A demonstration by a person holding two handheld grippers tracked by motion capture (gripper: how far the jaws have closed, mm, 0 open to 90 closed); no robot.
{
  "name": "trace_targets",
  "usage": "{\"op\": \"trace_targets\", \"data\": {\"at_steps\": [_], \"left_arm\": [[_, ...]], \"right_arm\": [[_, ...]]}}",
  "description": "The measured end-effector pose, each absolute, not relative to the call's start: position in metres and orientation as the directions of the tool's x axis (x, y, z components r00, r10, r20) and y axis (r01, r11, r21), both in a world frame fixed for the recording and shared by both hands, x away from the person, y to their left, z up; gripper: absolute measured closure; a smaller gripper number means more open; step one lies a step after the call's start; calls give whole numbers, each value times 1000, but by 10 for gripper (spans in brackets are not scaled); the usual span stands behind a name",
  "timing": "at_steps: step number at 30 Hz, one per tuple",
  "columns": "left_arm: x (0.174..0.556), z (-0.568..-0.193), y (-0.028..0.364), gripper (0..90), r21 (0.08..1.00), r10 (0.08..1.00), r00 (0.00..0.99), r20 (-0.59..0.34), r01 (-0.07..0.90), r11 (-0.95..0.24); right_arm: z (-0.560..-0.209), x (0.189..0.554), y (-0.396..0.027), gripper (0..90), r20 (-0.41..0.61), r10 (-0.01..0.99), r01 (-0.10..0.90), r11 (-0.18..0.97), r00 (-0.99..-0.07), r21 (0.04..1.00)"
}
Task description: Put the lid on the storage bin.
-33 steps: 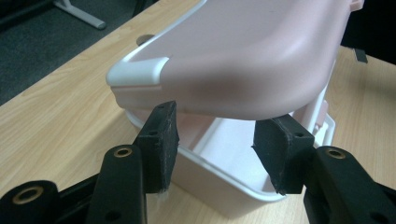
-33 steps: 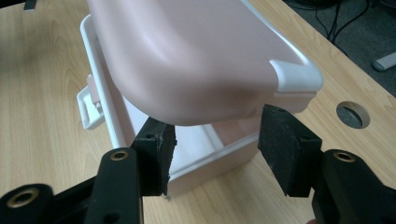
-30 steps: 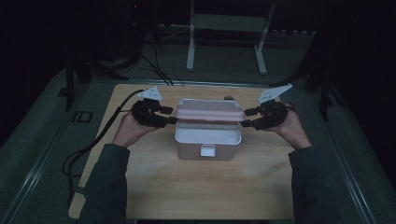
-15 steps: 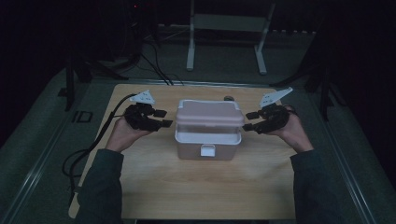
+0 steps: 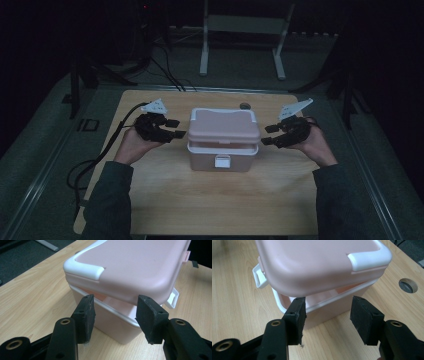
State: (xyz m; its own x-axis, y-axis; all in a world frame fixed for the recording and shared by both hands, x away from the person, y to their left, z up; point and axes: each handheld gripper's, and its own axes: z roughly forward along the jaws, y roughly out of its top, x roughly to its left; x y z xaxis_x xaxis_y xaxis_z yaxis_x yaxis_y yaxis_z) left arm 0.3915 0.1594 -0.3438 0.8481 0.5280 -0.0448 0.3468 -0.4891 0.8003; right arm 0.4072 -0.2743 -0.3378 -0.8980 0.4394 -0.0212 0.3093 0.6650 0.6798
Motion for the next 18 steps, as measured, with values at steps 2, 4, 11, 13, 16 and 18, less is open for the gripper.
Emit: {"op": "trace_targets", "data": {"at_steps": [2, 4, 11, 13, 16, 18], "left_arm": [[391, -345, 160, 487, 801, 530, 847, -50, 351, -484], [391, -346, 161, 487, 802, 535, 844, -53, 355, -481], [390, -351, 160, 485, 799, 530, 846, -57, 357, -484], [390, -351, 160, 485, 799, 529, 847, -55, 355, -486], [389, -352, 159, 484, 799, 527, 848, -57, 355, -485], [389, -353, 158, 485, 797, 526, 848, -58, 356, -487]], "right_arm": [[-339, 406, -275, 459, -18, 441, 311, 662, -897, 681], [-340, 406, -277, 460, -15, 442, 314, 660, -897, 682], [-345, 404, -275, 461, -19, 438, 312, 668, -899, 676], [-346, 403, -276, 461, -14, 440, 316, 666, -898, 676], [-349, 403, -275, 461, -15, 438, 315, 670, -899, 673], [-350, 402, -275, 461, -15, 438, 315, 670, -899, 672]]}}
